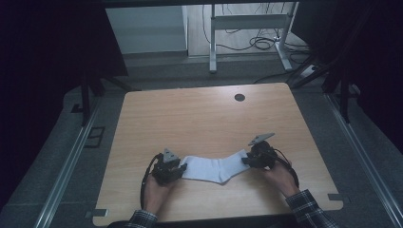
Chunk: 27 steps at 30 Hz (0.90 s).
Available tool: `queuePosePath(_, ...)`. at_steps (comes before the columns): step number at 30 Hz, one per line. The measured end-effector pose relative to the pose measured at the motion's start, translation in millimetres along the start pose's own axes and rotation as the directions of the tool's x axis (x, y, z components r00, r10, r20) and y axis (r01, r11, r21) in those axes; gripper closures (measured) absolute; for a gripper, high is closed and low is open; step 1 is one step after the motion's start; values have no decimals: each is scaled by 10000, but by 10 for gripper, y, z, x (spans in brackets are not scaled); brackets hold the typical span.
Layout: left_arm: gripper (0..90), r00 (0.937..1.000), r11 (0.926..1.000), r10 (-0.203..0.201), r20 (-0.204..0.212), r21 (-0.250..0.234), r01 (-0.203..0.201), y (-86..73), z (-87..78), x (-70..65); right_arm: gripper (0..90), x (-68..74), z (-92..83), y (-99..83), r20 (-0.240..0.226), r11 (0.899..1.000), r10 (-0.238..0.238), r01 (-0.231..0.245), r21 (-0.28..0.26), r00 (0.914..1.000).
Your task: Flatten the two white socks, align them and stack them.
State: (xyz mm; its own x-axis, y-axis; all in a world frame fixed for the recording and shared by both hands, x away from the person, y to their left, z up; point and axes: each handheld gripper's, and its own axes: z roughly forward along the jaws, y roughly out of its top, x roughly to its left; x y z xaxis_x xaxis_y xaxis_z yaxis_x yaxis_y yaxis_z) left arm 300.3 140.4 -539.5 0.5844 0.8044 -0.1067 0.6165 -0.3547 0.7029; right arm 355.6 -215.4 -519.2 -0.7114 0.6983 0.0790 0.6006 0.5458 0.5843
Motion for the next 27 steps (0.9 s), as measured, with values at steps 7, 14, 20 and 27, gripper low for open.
queuePosePath(7, 813, 9998, 9999, 31, 199, 142, -34, 26, 1, -16, 751, 15, -3, 9, -56, 9999, 121, -121, 76, 9999)
queuePosePath(14, 818, 9999, 9996, 103, 65, -249, -101, 119, -114, 4, 759, 57, -64, 44, 5, 9999, -140, 140, -48, 9999)
queuePosePath(20, 818, 9994, 9984, 346, -63, -451, -349, 279, -194, 58, 759, 59, -218, 150, 64, 9979, -201, 205, -619, 9998)
queuePosePath(27, 816, 9981, 9959, 525, -306, -724, -546, 543, -244, 131, 759, -45, -326, 363, 261, 9936, -60, 89, -1125, 9996)
